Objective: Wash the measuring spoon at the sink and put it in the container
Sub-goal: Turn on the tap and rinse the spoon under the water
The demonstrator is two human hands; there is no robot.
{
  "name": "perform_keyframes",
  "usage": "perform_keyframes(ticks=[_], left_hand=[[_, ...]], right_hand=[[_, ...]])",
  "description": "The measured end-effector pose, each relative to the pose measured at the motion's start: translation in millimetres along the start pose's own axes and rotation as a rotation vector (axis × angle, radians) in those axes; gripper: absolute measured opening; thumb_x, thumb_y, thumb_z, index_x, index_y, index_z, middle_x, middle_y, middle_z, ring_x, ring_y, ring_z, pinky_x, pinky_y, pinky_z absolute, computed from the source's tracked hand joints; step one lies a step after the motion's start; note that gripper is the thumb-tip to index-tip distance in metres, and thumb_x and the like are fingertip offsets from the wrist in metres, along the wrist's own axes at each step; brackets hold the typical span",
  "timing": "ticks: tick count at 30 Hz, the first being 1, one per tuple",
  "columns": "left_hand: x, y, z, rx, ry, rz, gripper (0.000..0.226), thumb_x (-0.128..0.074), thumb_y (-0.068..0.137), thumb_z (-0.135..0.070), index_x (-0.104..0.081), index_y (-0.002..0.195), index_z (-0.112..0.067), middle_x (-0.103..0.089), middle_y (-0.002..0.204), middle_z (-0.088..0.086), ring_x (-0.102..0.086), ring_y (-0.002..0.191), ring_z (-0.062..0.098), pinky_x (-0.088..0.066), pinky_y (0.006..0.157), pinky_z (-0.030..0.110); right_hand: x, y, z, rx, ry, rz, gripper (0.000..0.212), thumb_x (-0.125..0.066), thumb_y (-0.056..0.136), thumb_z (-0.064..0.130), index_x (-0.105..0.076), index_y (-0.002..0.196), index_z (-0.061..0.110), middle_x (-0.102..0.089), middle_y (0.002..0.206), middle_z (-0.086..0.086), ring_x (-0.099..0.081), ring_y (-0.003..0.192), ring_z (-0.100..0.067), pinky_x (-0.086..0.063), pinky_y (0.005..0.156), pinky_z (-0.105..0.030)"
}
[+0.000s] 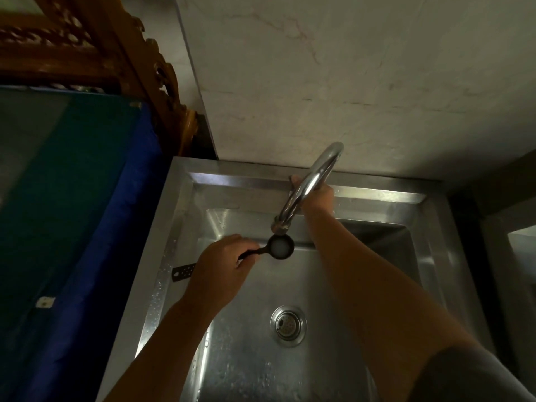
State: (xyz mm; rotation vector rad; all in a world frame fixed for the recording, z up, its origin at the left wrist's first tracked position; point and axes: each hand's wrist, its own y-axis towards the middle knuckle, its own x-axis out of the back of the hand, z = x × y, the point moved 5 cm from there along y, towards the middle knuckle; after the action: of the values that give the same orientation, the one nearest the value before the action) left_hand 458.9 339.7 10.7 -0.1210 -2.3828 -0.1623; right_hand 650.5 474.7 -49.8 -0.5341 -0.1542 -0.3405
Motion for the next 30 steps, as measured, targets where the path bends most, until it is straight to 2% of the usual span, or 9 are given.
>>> perform_keyframes(ticks=[12, 15, 17, 20, 22, 23, 26, 28, 30], left_hand=[[-2, 2, -3, 0.011, 0.007, 0.002, 0.008, -0.066, 0.088, -0.012, -0.073, 0.092, -0.010, -0.068, 0.078, 0.004, -0.065, 0.072, 0.018, -0.057, 0.066, 0.044], [-4, 1, -3, 0.017, 0.009, 0.002, 0.006, -0.068, 0.088, -0.011, -0.072, 0.091, -0.011, -0.067, 0.077, 0.003, -0.063, 0.070, 0.017, -0.057, 0.065, 0.043], [-4, 0, -3, 0.028, 0.024, 0.004, 0.005, -0.068, 0.088, -0.012, -0.072, 0.090, -0.011, -0.066, 0.076, 0.003, -0.062, 0.069, 0.016, -0.056, 0.066, 0.043], [-4, 0, -2, 0.042, 0.038, -0.004, 0.010, -0.067, 0.088, -0.014, -0.073, 0.096, -0.013, -0.067, 0.081, 0.001, -0.062, 0.073, 0.014, -0.056, 0.069, 0.041], [-3, 0, -2, 0.057, 0.031, -0.021, 0.013, -0.068, 0.086, -0.014, -0.074, 0.098, -0.015, -0.068, 0.082, 0.000, -0.064, 0.076, 0.015, -0.056, 0.070, 0.042], [-3, 0, -3, 0.062, 0.025, -0.033, 0.014, -0.070, 0.085, -0.013, -0.075, 0.097, -0.015, -0.070, 0.083, 0.000, -0.065, 0.077, 0.017, -0.055, 0.070, 0.043], [-4, 0, -6, 0.055, 0.030, -0.040, 0.015, -0.073, 0.082, -0.010, -0.075, 0.096, -0.015, -0.072, 0.085, 0.001, -0.067, 0.079, 0.019, -0.056, 0.072, 0.043], [-4, 0, -7, 0.042, 0.048, -0.042, 0.013, -0.073, 0.081, -0.010, -0.075, 0.094, -0.013, -0.072, 0.084, 0.002, -0.067, 0.077, 0.020, -0.056, 0.070, 0.044], [-5, 0, -9, 0.027, 0.070, -0.047, 0.010, -0.073, 0.081, -0.010, -0.074, 0.091, -0.012, -0.071, 0.082, 0.003, -0.066, 0.075, 0.022, -0.055, 0.068, 0.044]], right_hand=[[-3, 7, -2, -0.035, 0.070, -0.033, 0.020, -0.077, 0.082, 0.026, -0.060, 0.071, 0.027, -0.070, 0.077, 0.003, -0.070, 0.077, -0.015, -0.059, 0.080, -0.037], [0, 6, -2, 0.031, -0.020, -0.020, 0.022, -0.072, 0.086, 0.023, -0.057, 0.069, 0.027, -0.070, 0.077, 0.002, -0.069, 0.074, -0.012, -0.059, 0.074, -0.033], [1, 5, -5, 0.067, -0.072, 0.034, 0.023, -0.065, 0.090, 0.015, -0.056, 0.073, 0.028, -0.067, 0.079, 0.003, -0.069, 0.082, -0.017, -0.058, 0.080, -0.036], [6, -2, -20, 0.103, -0.123, -0.005, 0.015, -0.062, 0.090, 0.013, -0.058, 0.100, 0.024, -0.060, 0.110, -0.001, -0.062, 0.099, -0.016, -0.054, 0.092, -0.037], [15, -20, -35, 0.114, -0.135, -0.139, 0.036, -0.063, 0.091, 0.021, -0.051, 0.125, 0.021, -0.045, 0.125, 0.001, -0.051, 0.106, -0.012, -0.047, 0.092, -0.030], [17, -32, -42, 0.116, -0.097, -0.145, 0.037, -0.063, 0.092, 0.024, -0.050, 0.127, 0.021, -0.043, 0.125, 0.003, -0.051, 0.105, -0.011, -0.047, 0.089, -0.029], [7, -68, -60, 0.024, 0.132, 0.125, 0.029, -0.051, 0.096, 0.042, -0.062, 0.109, 0.018, -0.064, 0.111, -0.008, -0.066, 0.097, -0.024, -0.056, 0.081, -0.037], [-1, -92, -63, -0.027, 0.207, 0.379, 0.053, -0.038, 0.095, 0.061, -0.069, 0.103, 0.019, -0.072, 0.099, -0.011, -0.070, 0.088, -0.023, -0.058, 0.073, -0.036], [-5, -107, -62, 0.001, 0.230, 0.529, 0.066, -0.032, 0.091, 0.071, -0.070, 0.104, 0.017, -0.072, 0.093, -0.012, -0.068, 0.079, -0.022, -0.054, 0.068, -0.032]])
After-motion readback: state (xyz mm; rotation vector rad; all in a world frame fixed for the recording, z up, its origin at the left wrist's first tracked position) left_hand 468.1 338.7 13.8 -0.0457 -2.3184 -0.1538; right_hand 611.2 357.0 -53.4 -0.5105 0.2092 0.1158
